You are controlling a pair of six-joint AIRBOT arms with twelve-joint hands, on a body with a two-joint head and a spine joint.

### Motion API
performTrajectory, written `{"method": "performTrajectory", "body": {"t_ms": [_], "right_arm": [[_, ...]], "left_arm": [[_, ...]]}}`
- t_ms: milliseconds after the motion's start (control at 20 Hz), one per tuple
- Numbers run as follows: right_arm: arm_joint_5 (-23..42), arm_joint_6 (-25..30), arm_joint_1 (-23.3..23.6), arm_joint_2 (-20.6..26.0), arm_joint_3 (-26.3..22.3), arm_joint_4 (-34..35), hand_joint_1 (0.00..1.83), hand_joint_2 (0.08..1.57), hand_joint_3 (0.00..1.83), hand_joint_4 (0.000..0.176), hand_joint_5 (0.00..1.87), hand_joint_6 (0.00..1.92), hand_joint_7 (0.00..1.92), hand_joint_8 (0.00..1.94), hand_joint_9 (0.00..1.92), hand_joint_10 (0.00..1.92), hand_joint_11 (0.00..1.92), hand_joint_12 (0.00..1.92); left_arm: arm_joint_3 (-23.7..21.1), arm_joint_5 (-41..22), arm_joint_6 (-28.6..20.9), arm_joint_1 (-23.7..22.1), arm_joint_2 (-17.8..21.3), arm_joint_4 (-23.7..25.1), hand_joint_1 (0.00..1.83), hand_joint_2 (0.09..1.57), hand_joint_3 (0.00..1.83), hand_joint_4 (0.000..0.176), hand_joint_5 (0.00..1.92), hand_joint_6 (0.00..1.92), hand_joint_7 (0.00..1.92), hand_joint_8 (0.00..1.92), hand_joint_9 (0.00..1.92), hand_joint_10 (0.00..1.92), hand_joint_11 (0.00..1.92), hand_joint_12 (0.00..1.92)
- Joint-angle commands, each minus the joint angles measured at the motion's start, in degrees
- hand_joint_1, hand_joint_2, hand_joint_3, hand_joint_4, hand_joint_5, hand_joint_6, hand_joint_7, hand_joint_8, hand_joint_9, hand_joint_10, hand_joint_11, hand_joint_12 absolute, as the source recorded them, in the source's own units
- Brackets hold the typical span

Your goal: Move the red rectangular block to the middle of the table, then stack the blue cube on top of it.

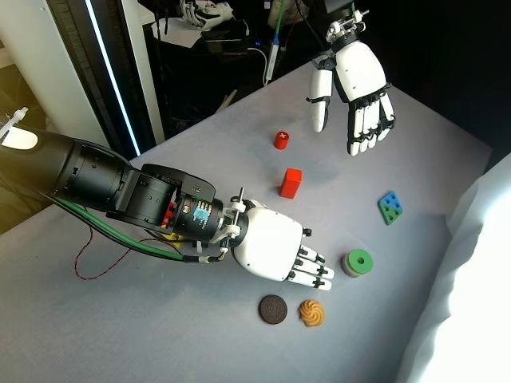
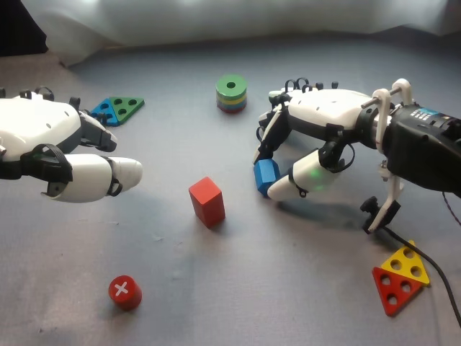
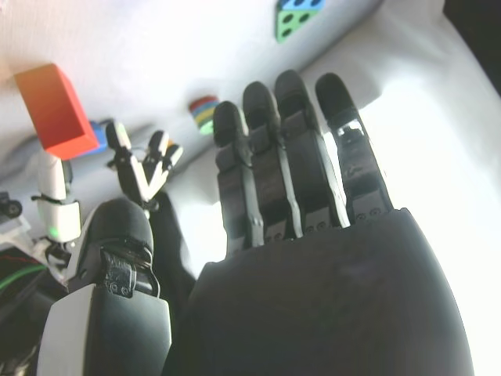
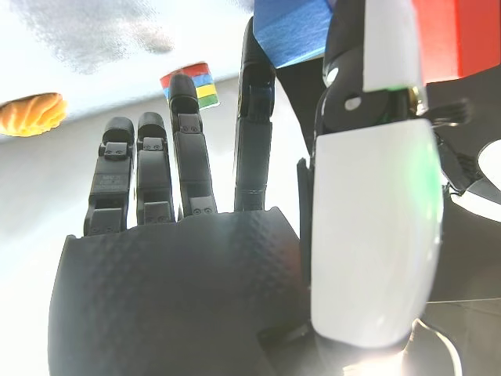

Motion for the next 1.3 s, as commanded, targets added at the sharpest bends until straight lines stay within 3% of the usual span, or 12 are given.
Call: {"method": "performTrajectory", "body": {"t_ms": [0,150,200,250,300,450,500,700,900,950,1150,1250], "right_arm": [[6.0,0.2,0.7,0.5,0.1,-0.6,1.00,0.86,0.00,0.027,1.07,0.05,0.46,0.01,0.00,0.00,0.00,0.00],[6.0,0.2,0.7,0.5,0.2,-0.8,1.03,0.91,0.02,0.008,1.07,0.04,0.30,0.00,0.00,0.00,0.00,0.00],[6.0,0.2,0.7,0.5,0.2,-0.9,1.08,1.02,0.01,0.089,1.11,0.60,0.24,0.00,0.00,0.00,0.00,0.00],[6.0,0.2,0.7,0.6,0.2,-1.0,1.09,1.06,0.01,0.067,1.08,0.80,0.21,0.00,0.00,0.00,0.00,0.00],[6.0,0.3,0.7,0.7,0.1,-1.2,1.10,1.07,0.00,0.015,1.05,0.87,0.21,0.00,0.00,0.00,0.00,0.00],[6.0,0.3,0.7,0.7,0.1,-1.5,1.10,1.08,0.00,0.022,1.03,0.91,0.21,0.00,0.01,0.00,0.00,0.00],[6.0,0.3,0.7,0.8,0.1,-1.5,1.11,1.08,0.00,0.004,1.05,0.89,0.21,0.00,0.01,0.00,0.00,0.00],[6.0,0.3,0.9,0.9,0.1,-1.7,1.10,1.08,0.00,0.015,1.04,0.90,0.25,0.01,0.03,0.01,0.00,0.00],[4.2,0.3,2.0,1.6,0.1,-3.1,1.10,1.08,0.00,0.032,1.05,0.88,0.26,0.01,0.04,0.01,0.00,0.00],[2.6,0.3,2.6,1.9,0.1,-3.8,1.08,1.08,0.00,0.058,1.04,0.90,0.24,0.00,0.03,0.00,0.00,0.00],[-5.8,1.1,6.4,3.2,0.1,-9.0,1.07,1.09,0.00,0.078,1.03,0.92,0.21,0.00,0.04,0.00,0.00,0.00],[-6.0,8.9,8.0,4.2,-0.4,-21.3,1.11,1.07,0.00,0.008,1.06,0.87,0.25,0.01,0.06,0.01,0.00,0.00]], "left_arm": [[0.0,-3.0,0.2,-0.7,0.3,2.2,0.10,1.30,0.00,0.000,0.55,0.00,0.54,0.00,0.47,0.01,0.04,0.85],[0.0,-3.0,0.2,-0.7,0.3,2.2,0.10,1.29,0.00,0.000,0.56,0.01,0.55,0.01,0.47,0.01,0.05,0.85],[0.0,-3.0,0.2,-0.7,0.3,2.2,0.09,1.30,0.00,0.000,0.55,0.00,0.54,0.00,0.46,0.00,0.03,0.85],[0.0,-3.0,0.2,-0.7,0.3,2.2,0.10,1.30,0.00,0.000,0.56,0.00,0.54,0.00,0.47,0.00,0.04,0.85],[0.0,-3.0,0.2,-0.7,0.3,2.2,0.10,1.30,0.00,0.000,0.57,0.01,0.55,0.01,0.47,0.01,0.04,0.85],[0.0,-3.0,0.3,-0.7,0.3,2.2,0.12,1.29,0.00,0.000,0.56,0.00,0.55,0.00,0.48,0.01,0.05,0.85],[0.0,-3.0,0.4,-0.7,0.3,2.2,0.12,1.29,0.00,0.000,0.57,0.00,0.55,0.00,0.48,0.00,0.05,0.85],[0.0,-3.0,0.5,-0.7,0.3,2.2,0.12,1.30,0.00,0.000,0.56,0.00,0.55,0.00,0.47,0.00,0.04,0.84],[-0.1,-3.0,0.6,-0.7,0.3,2.2,0.09,1.30,0.00,0.000,0.56,0.00,0.55,0.00,0.47,0.00,0.05,0.84],[-0.1,-3.0,0.6,-0.7,0.3,2.2,0.09,1.30,0.00,0.000,0.56,0.00,0.55,0.00,0.47,0.00,0.05,0.84],[-0.1,-3.0,0.6,-0.8,0.3,2.2,0.12,1.30,0.00,0.000,0.57,0.00,0.55,0.00,0.48,0.00,0.06,0.84],[0.0,-3.0,0.6,-0.8,0.3,2.2,0.12,1.30,0.00,0.000,0.56,0.00,0.55,0.00,0.48,0.00,0.05,0.84]]}}
